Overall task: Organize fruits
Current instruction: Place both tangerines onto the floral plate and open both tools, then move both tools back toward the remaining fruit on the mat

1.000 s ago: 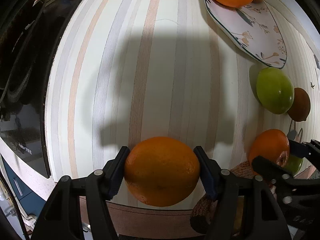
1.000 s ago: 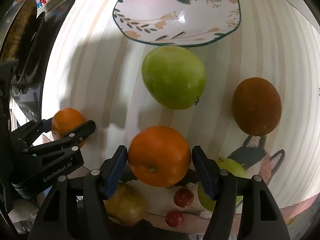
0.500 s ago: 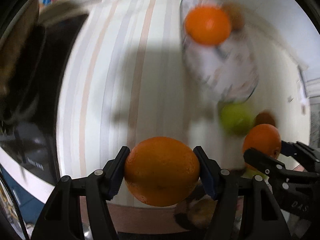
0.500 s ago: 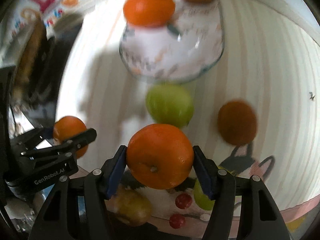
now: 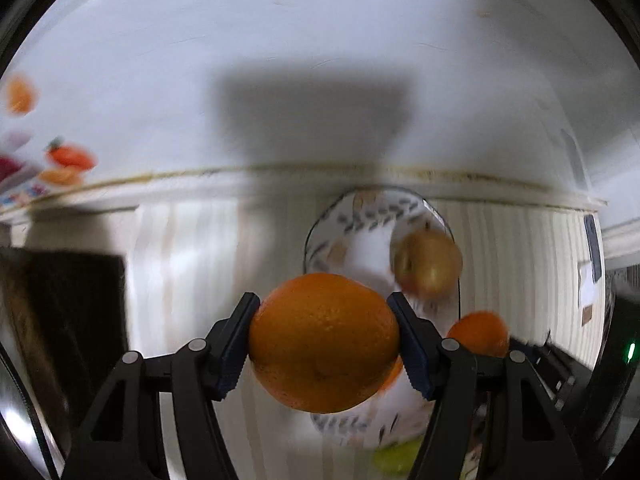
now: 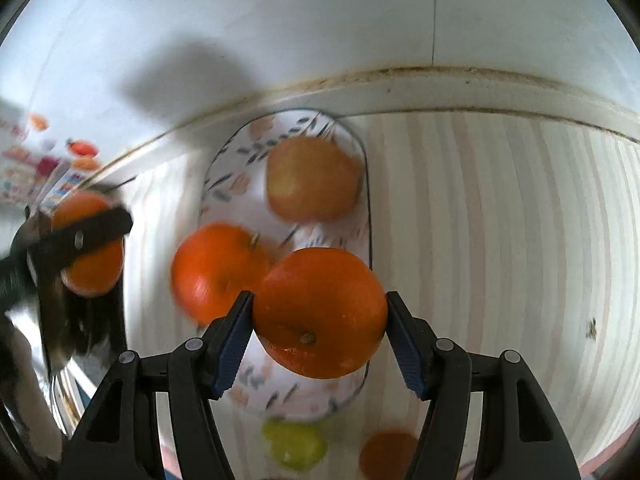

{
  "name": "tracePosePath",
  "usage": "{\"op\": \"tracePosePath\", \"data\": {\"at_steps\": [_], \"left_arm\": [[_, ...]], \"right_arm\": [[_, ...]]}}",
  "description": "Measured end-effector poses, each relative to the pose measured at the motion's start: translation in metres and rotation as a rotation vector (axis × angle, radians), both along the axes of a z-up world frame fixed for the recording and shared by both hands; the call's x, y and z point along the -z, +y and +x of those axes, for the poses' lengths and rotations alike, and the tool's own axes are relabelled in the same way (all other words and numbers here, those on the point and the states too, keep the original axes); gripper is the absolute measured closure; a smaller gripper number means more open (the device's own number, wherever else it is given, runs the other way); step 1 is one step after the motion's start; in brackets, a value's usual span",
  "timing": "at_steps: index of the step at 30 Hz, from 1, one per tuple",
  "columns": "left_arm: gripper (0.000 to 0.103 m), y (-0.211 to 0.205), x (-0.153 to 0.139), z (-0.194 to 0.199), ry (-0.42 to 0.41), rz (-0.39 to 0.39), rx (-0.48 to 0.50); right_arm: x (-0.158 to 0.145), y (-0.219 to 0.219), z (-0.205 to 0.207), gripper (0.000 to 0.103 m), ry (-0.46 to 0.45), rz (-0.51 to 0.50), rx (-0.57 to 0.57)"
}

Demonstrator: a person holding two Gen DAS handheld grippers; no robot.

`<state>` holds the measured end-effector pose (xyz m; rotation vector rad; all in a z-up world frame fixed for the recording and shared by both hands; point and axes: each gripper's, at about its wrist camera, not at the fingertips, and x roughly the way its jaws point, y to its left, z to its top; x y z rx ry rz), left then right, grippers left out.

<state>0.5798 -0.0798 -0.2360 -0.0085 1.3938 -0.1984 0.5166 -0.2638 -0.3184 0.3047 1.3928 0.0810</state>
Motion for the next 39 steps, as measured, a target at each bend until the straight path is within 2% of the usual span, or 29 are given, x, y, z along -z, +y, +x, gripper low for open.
{"op": "tracePosePath", "data": {"at_steps": [7, 10, 13, 15, 16, 17, 18, 25, 33, 39], "left_arm": [[0.04, -0.023, 0.04, 0.038, 0.088, 0.009, 0.034], [0.039, -0.032, 0.053, 0.045, 0.113, 0.043, 0.044], [0.039, -0.035, 0.063, 0.047, 0.142, 0.046, 0.039], [0.033, -0.033, 0.065, 0.048, 0.137, 0.04, 0.022], [0.019, -0.032, 0.063, 0.048, 0.126, 0.035, 0.019], [0.012, -0.032, 0.062, 0.048, 0.113, 0.037, 0.02], [0.012, -0.031, 0.058, 0.046, 0.098, 0.043, 0.02], [0.011, -0.017, 0.037, 0.026, 0.064, 0.023, -0.004], [0.011, 0.007, -0.002, -0.027, -0.034, 0.063, -0.055], [0.011, 0.019, -0.03, -0.069, -0.106, 0.063, -0.101]], "right_arm": [[0.022, 0.0, 0.018, 0.036, 0.042, 0.002, 0.011], [0.028, -0.001, 0.021, 0.036, 0.055, 0.019, 0.019], [0.034, -0.004, 0.024, 0.035, 0.083, 0.055, 0.028], [0.032, -0.006, 0.024, 0.031, 0.076, 0.07, 0.032], [0.031, -0.007, 0.024, 0.02, 0.077, 0.071, 0.034], [0.029, -0.008, 0.024, 0.009, 0.077, 0.065, 0.037], [0.026, -0.011, 0.024, 0.007, 0.073, 0.056, 0.039], [0.007, -0.014, 0.016, 0.007, 0.051, -0.043, 0.031], [-0.027, 0.0, -0.006, 0.007, -0.013, -0.126, -0.005], [-0.056, 0.007, -0.04, 0.007, -0.061, -0.177, -0.033]]}}
